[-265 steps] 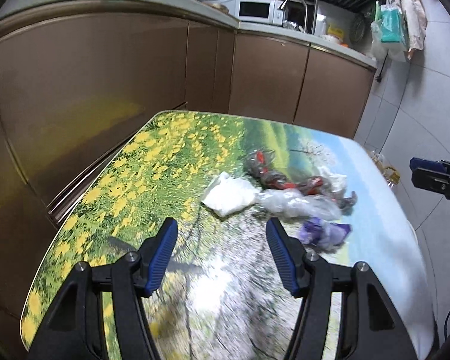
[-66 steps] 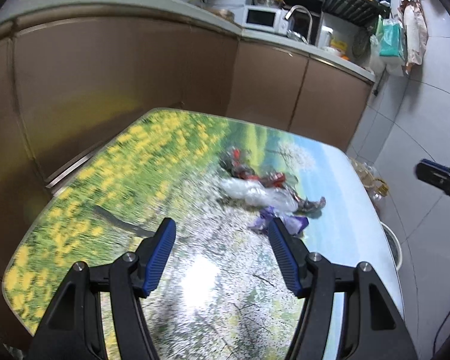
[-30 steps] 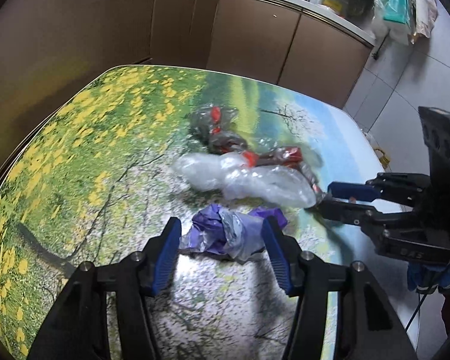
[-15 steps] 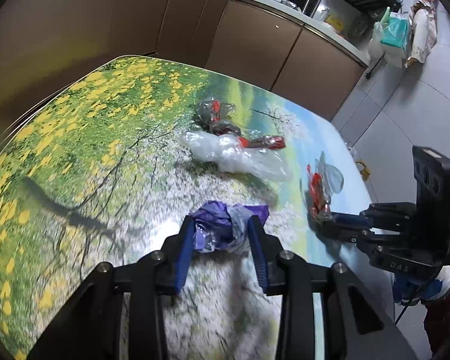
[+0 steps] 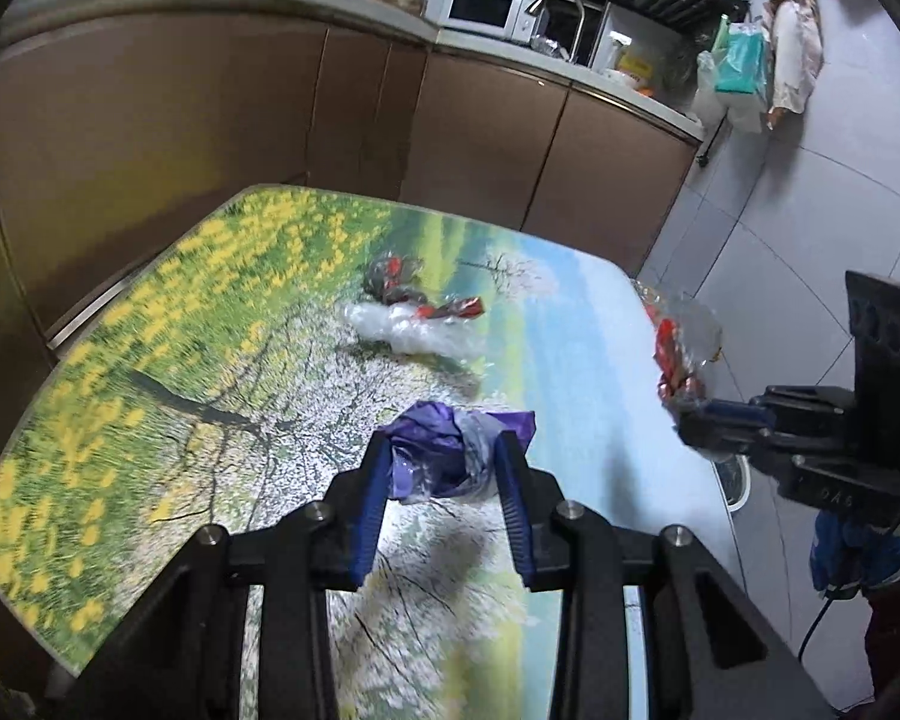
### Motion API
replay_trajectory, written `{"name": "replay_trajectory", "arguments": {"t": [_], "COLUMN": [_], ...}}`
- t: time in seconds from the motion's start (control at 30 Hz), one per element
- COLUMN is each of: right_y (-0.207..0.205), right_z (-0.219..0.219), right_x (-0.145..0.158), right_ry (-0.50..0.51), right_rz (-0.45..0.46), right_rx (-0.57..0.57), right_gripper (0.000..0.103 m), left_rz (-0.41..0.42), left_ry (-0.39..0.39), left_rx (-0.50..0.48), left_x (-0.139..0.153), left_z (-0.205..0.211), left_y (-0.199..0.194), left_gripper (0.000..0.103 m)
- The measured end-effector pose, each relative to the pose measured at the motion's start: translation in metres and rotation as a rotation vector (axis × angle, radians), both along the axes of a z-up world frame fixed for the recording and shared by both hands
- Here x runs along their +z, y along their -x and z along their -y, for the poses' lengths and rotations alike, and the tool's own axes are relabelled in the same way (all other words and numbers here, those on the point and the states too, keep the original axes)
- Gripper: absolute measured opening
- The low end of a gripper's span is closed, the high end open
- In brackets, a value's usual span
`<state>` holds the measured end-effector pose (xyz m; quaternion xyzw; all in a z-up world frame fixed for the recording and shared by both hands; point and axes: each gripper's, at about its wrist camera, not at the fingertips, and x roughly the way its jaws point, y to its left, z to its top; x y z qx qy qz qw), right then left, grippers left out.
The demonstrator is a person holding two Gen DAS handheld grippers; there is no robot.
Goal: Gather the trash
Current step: 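Carry both bags over the bin and open both tools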
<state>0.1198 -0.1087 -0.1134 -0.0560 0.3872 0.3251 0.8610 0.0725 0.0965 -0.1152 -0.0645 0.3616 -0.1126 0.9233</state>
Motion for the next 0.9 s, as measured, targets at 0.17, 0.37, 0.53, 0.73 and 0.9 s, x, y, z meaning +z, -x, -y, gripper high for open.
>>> {"name": "replay_trajectory", "arguments": {"t": [0.17,0.37,0.53,0.73,0.9], "right_y": [0.026,0.056,0.073,0.091,0.096], "right_z": [0.018,0.056,0.106,0.169,0.215], "right_x": [0.020,0.038,0.046,0.040,0.023], "right_ry": [-0.042,-0.075,-0.110,-0.134,-0.150], "right_rz": [0.043,0.096,0.135,0.147,0.133], "right_rx": [-0.010,-0.061,-0.153,-0.283,-0.390], "right_gripper": [0.013,0.013,0.013,0.013,0.013], "left_rz": [0.060,0.105,0.121,0.115,0.099], "left_ry": [-0.087,-0.139,-0.181,-0.223,-0.254], "left_rx": [0.002,-0.047,-0.133,-0.262,-0.366], "left_x": [0.026,0.046,0.053,0.050,0.042], "left_z": [0.026,0.067,0.113,0.181,0.235], "left_y": [0.029,0.050,0.055,0.045,0.030], "left_gripper": [0.032,0.032,0.032,0.032,0.032]}}
